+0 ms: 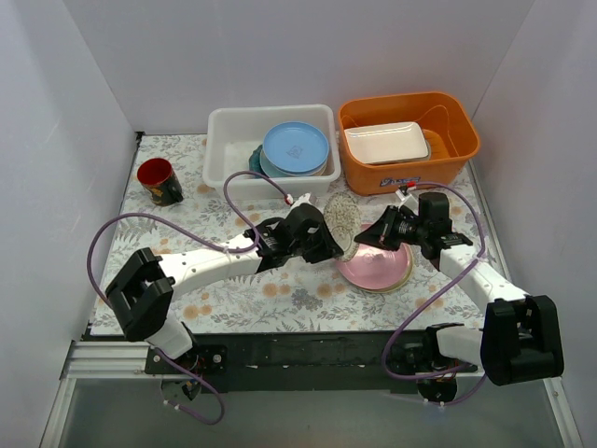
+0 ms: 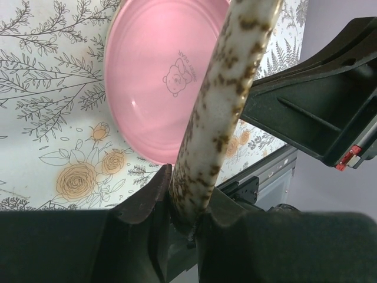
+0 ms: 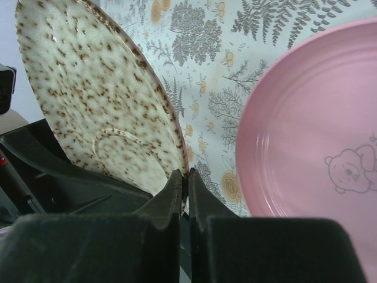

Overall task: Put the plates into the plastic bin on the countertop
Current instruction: Place the plate in the plastic bin.

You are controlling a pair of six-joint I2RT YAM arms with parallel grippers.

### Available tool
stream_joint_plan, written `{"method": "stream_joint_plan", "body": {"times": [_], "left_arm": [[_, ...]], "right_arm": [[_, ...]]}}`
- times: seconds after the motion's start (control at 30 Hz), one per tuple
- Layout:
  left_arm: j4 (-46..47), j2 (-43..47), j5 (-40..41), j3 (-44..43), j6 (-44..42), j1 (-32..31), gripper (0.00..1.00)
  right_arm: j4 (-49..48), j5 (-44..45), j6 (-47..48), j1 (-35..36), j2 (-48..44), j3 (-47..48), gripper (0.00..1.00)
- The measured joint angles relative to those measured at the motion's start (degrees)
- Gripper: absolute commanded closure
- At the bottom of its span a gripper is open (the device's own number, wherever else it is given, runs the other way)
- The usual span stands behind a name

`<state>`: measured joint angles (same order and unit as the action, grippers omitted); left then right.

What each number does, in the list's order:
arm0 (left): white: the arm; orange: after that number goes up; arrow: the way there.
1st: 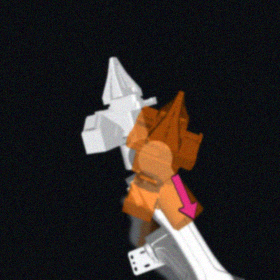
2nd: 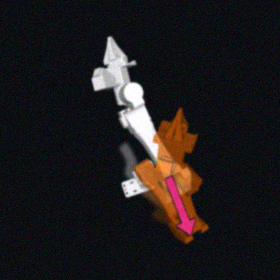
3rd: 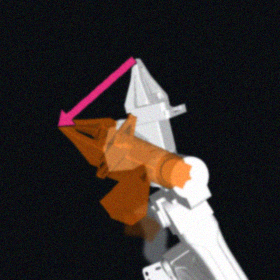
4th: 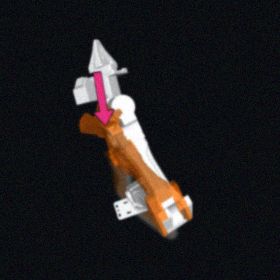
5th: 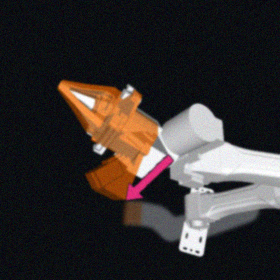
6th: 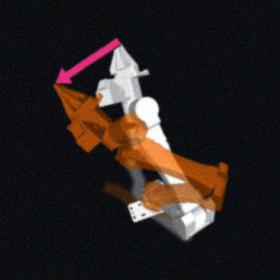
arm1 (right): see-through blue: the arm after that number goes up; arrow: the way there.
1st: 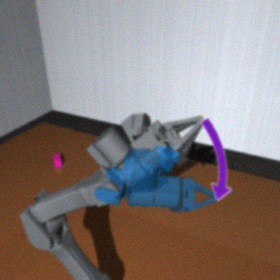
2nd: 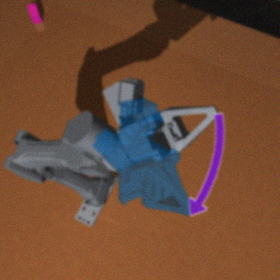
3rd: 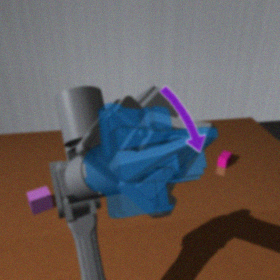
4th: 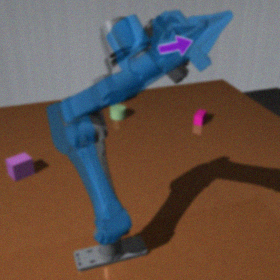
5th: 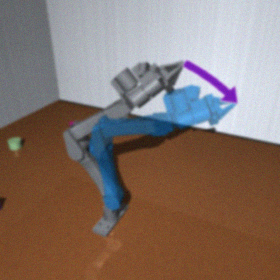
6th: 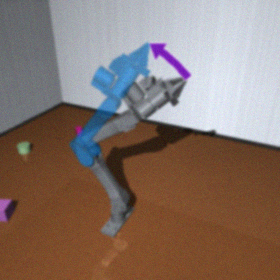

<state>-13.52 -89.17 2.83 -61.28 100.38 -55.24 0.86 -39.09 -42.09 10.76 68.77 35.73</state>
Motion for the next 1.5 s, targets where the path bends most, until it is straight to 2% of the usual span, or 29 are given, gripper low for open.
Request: {"method": "stream_joint_plan", "body": {"times": [0.07,0.1,0.17,0.2,0.3,0.4,0.53,0.87,0.9,1.3,1.5], "left_arm": [[0.0,0.9,0.3,0.5,0.2,0.0,1.00],[0.0,1.4,0.4,0.8,0.3,0.0,1.00],[0.0,2.2,0.6,1.3,0.4,0.0,1.00],[-0.3,2.4,1.1,1.5,0.5,0.0,1.00],[-2.0,2.4,2.0,2.5,0.5,0.0,1.00],[-3.7,2.4,2.7,3.3,0.6,0.2,1.00],[-4.8,2.4,3.0,3.5,0.9,0.2,1.00],[-5.5,2.6,3.4,3.7,1.3,0.6,1.00],[-5.4,2.8,3.4,3.9,1.3,0.7,1.00],[-6.1,5.8,2.3,5.2,0.5,6.3,1.00],[-7.5,5.8,-1.4,2.4,-2.5,12.0,1.00]], "right_arm": [[-1.0,-0.8,-0.4,0.2,0.0,0.0,0.83],[-1.4,-1.2,-0.6,0.2,0.0,0.0,0.68],[-1.9,-2.1,-1.5,0.4,0.0,0.0,0.52],[-2.4,-2.7,-1.7,0.4,0.0,0.0,0.39],[-3.2,-3.5,-2.2,0.5,-0.6,0.0,0.24],[-3.8,-3.5,-2.2,0.6,-2.0,0.0,0.17],[-4.0,-3.1,-1.8,0.6,-3.8,-0.1,0.11],[-3.9,-2.6,-1.2,0.6,-4.4,0.0,0.07],[-3.9,-2.6,-1.2,0.6,-4.4,0.0,0.02],[-3.8,-1.9,0.0,0.6,-4.5,0.0,0.02],[-3.6,-1.4,0.7,0.6,-4.7,0.0,0.02]]}}
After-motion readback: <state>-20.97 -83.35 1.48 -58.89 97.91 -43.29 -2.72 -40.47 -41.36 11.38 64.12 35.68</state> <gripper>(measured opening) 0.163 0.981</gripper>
